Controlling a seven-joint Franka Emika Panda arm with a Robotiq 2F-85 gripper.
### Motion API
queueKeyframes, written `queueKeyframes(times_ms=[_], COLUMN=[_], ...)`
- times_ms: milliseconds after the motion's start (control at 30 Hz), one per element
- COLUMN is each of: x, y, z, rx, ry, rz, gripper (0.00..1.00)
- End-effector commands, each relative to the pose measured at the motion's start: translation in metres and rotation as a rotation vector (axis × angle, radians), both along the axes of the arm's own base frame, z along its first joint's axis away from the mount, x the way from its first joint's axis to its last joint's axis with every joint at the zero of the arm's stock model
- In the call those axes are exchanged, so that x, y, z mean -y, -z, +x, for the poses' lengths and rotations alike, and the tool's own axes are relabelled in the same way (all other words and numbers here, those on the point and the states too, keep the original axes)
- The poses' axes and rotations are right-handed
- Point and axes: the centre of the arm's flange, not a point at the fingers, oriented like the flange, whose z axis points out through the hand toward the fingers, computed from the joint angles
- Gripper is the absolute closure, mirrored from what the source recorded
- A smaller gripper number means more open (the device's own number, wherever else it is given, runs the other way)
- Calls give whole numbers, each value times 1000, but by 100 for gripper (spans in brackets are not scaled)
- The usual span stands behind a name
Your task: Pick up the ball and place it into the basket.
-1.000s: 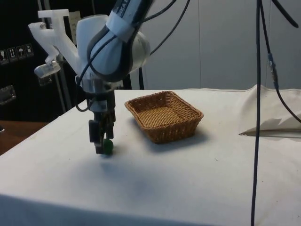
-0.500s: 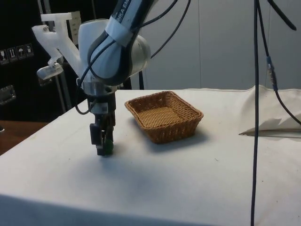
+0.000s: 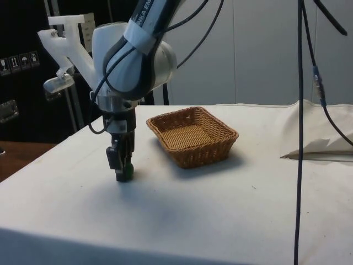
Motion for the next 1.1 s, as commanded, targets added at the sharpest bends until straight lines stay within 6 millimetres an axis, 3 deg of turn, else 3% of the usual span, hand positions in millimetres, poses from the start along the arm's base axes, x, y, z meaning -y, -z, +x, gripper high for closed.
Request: queueKeyframes(times_ms=[0, 167, 200, 300, 733, 1000, 1067], x=[0, 0, -1, 0, -1, 3, 1], y=[-5, -25, -17, -38, -77, -114, -112], z=[-1, -7, -3, -12, -24, -36, -35], rx=[2, 3, 4, 7, 13, 16, 17], ry=[-3, -8, -4, -12, -31, -44, -44], rz=[9, 11, 13, 16, 43, 54, 63], gripper=[99, 99, 99, 99, 99, 99, 99])
